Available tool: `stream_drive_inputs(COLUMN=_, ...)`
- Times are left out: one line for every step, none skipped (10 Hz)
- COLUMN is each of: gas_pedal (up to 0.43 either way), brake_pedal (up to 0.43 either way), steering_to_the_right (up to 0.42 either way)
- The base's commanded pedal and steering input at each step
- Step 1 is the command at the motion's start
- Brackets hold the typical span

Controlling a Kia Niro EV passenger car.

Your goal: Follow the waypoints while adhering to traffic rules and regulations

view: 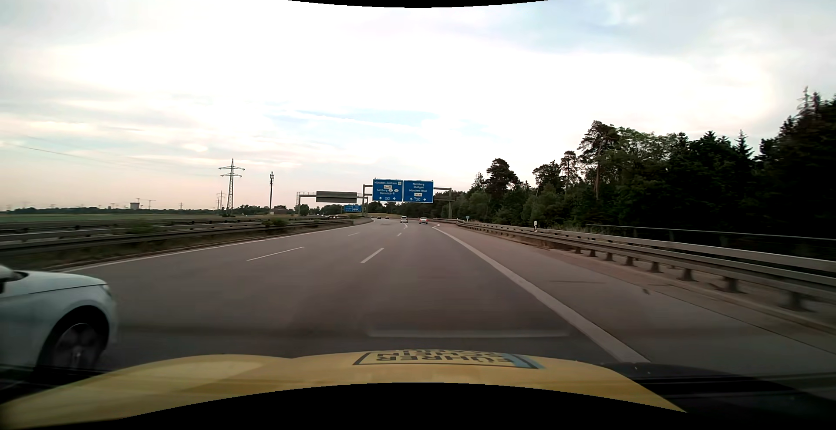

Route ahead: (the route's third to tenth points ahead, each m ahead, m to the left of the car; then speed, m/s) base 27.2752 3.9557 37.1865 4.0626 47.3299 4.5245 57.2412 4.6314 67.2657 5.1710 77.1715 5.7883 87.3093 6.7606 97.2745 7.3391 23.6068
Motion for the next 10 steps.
stream_drive_inputs(gas_pedal=0.087, brake_pedal=0.0, steering_to_the_right=-0.006)
stream_drive_inputs(gas_pedal=0.087, brake_pedal=0.0, steering_to_the_right=-0.005)
stream_drive_inputs(gas_pedal=0.087, brake_pedal=0.0, steering_to_the_right=-0.005)
stream_drive_inputs(gas_pedal=0.087, brake_pedal=0.0, steering_to_the_right=-0.005)
stream_drive_inputs(gas_pedal=0.087, brake_pedal=0.0, steering_to_the_right=-0.005)
stream_drive_inputs(gas_pedal=0.087, brake_pedal=0.0, steering_to_the_right=-0.005)
stream_drive_inputs(gas_pedal=0.087, brake_pedal=0.0, steering_to_the_right=-0.005)
stream_drive_inputs(gas_pedal=0.087, brake_pedal=0.0, steering_to_the_right=-0.005)
stream_drive_inputs(gas_pedal=0.087, brake_pedal=0.0, steering_to_the_right=-0.005)
stream_drive_inputs(gas_pedal=0.087, brake_pedal=0.0, steering_to_the_right=-0.005)
